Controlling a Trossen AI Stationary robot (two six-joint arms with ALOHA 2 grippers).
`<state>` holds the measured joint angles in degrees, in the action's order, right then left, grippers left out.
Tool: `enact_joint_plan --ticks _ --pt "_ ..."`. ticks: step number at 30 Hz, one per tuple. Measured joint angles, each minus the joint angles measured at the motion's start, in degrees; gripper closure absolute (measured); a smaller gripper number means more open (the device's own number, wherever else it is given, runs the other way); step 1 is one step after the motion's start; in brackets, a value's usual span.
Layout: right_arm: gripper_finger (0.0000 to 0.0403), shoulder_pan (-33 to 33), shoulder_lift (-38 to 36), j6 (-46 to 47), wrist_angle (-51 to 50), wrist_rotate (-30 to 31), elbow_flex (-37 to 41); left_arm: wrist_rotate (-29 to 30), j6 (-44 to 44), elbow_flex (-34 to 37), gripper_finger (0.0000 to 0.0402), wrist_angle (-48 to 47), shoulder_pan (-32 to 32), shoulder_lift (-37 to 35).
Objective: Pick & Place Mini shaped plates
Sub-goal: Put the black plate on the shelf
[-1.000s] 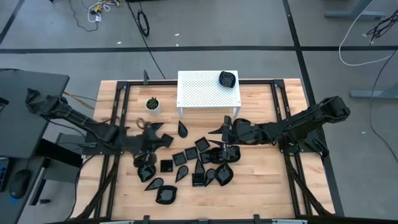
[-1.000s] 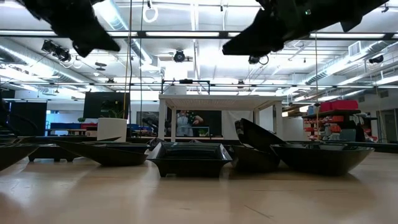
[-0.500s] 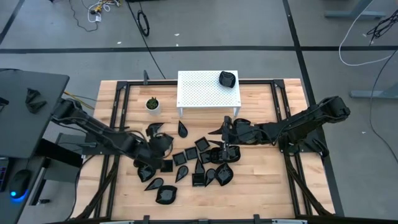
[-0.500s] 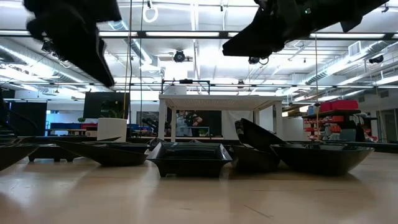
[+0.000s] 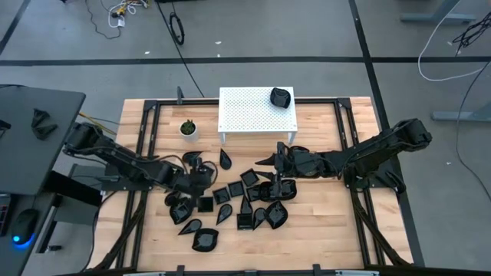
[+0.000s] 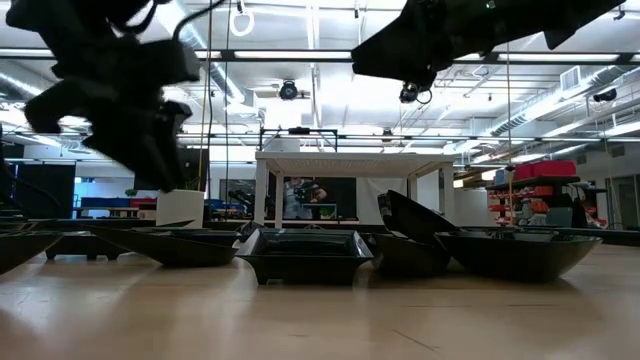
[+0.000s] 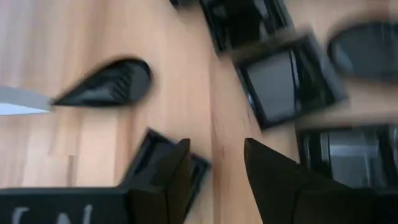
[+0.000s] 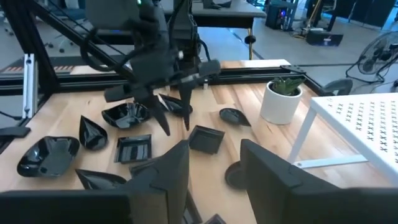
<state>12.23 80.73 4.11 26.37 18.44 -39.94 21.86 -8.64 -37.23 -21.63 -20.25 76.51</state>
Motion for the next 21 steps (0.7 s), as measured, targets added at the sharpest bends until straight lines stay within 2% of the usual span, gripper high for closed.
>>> enact_joint_plan --ticks 7,12,21 --pt "0.0254 0.8 0.0 1.4 -0.6 0.0 0.0 -0.9 10.7 3.7 0.0285 -2.4 0.2 0.0" --pt "0.0254 1.0 0.0 0.8 -0.6 0.0 0.0 1.5 11.4 6.2 0.0307 -2.0 0.2 0.0" --pt "0.0254 1.0 0.0 -0.5 -0.7 0.1 0.0 5.7 13.2 10.2 0.0330 7.4 0.2 0.0"
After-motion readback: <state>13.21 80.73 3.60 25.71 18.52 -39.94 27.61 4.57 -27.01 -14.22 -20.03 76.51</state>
